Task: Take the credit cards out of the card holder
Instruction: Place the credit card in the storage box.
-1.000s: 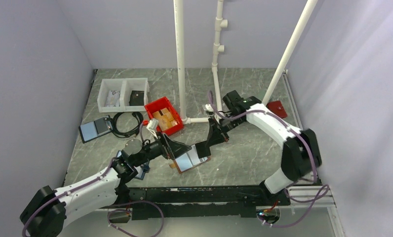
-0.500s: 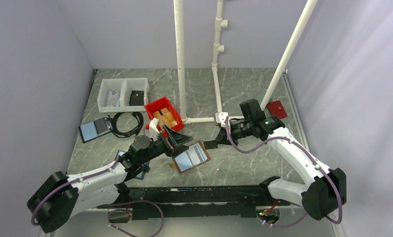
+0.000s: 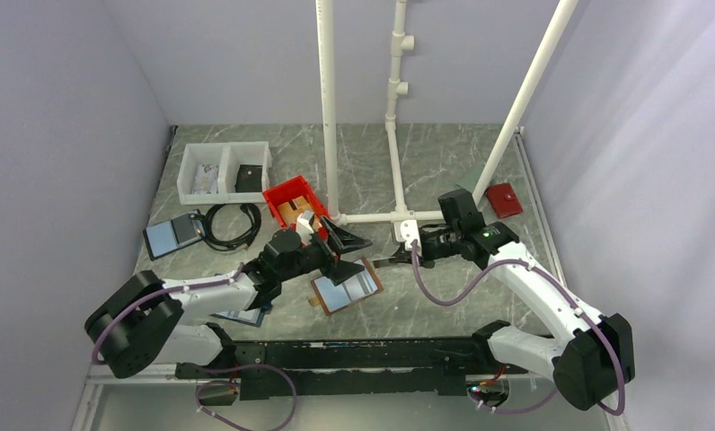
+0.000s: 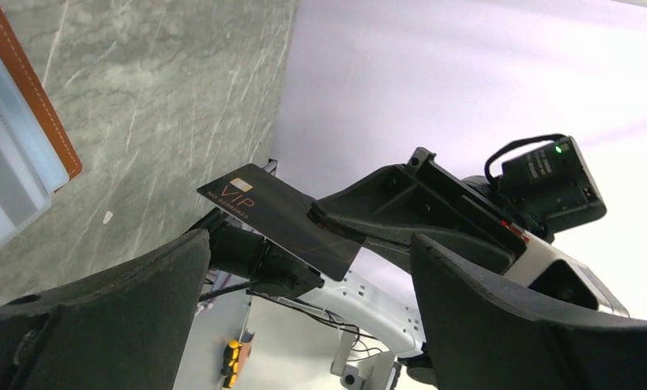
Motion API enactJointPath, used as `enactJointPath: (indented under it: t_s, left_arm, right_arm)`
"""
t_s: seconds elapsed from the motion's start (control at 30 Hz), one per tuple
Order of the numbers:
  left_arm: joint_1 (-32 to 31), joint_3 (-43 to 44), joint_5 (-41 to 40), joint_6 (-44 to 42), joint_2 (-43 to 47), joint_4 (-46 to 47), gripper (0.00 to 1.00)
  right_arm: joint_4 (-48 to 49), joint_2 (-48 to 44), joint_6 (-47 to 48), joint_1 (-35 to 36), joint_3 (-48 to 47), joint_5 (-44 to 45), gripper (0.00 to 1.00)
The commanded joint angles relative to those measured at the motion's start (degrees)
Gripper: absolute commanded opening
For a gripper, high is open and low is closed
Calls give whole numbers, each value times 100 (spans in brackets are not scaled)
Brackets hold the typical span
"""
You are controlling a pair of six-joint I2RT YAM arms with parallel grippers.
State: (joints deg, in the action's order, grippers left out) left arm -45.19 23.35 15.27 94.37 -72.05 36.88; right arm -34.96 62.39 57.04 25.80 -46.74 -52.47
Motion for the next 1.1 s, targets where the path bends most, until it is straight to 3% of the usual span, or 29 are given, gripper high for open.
enactJointPath:
  t_s: [0.0, 0.37, 0.57, 0.73, 0.83, 1.07]
  left_arm:
    - [-128, 301, 156, 330, -361, 374, 96]
    - [-390, 644, 362, 698, -1455, 1264, 61]
    - [-393, 655, 509, 960, -1923, 2034, 45]
    - [-391, 620, 547, 1016, -2112, 2443, 17]
    - [-393, 578, 569, 998, -2167, 2662, 0]
    - [-325, 536, 729, 513, -2032, 2359, 0]
  right_arm:
    - [379, -148, 334, -23, 67, 103, 0]
    - [496, -135, 453, 64, 215, 168, 0]
    - [183, -164, 1057, 123, 266, -30, 0]
    - [-465, -191, 1948, 135, 254, -419, 1]
    - [-684, -192, 2193, 136, 229, -525, 12]
    - [-690, -179, 1379, 113, -44, -158, 61]
